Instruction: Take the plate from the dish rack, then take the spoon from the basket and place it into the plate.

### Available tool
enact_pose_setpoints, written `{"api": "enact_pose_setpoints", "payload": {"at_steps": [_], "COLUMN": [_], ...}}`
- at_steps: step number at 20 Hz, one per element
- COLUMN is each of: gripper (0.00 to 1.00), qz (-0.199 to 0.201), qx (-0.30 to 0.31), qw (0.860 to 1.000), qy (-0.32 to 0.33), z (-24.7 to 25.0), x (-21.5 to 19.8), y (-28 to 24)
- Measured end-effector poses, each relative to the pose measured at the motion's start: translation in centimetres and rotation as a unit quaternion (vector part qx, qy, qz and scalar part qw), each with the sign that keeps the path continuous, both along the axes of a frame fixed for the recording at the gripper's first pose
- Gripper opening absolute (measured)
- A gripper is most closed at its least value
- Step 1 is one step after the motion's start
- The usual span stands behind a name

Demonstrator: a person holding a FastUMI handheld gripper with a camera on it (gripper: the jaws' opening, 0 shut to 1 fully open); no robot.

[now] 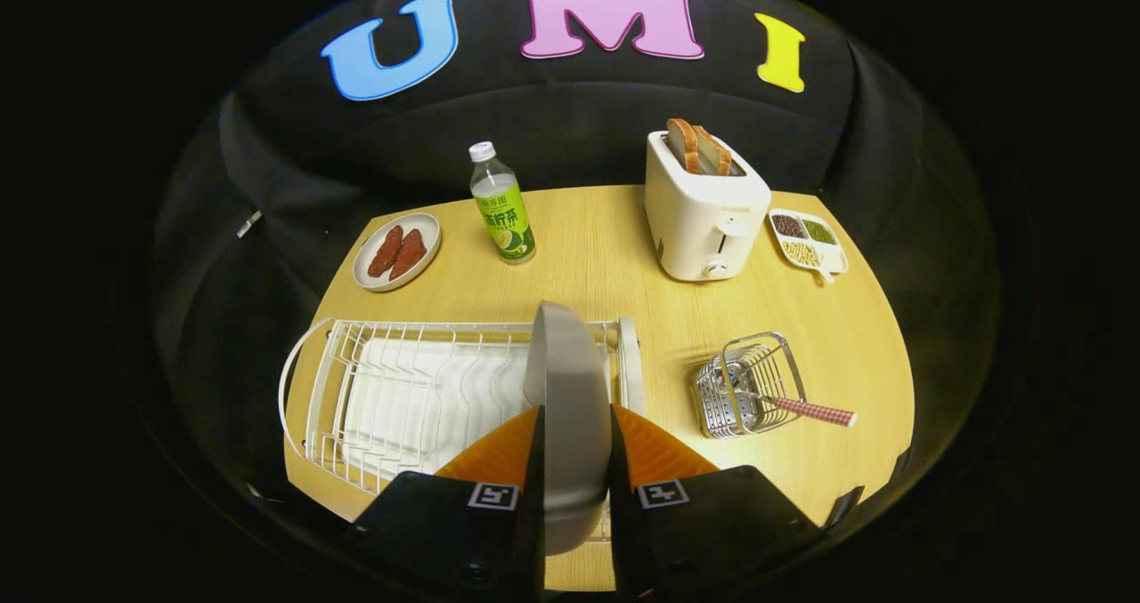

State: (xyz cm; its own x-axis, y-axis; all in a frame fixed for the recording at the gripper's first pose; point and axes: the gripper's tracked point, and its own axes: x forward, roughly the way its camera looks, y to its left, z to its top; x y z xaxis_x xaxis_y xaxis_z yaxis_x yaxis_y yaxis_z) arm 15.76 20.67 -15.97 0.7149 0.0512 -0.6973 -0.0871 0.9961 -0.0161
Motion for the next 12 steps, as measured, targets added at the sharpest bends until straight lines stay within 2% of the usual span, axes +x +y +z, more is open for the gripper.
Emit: {"api": "enact_pose_setpoints", "payload": {"at_steps": [10,12], "gripper": [0.33,0.33], "qz": [-0.010,-0.023], "qx": [-0.083,-0.088], "qw": [0.996,0.995], "qy": [-0.043,-0.046], "z": [2.4,2.6], "x": [-0.3,-0.3], "y": [1.3,0.6]}}
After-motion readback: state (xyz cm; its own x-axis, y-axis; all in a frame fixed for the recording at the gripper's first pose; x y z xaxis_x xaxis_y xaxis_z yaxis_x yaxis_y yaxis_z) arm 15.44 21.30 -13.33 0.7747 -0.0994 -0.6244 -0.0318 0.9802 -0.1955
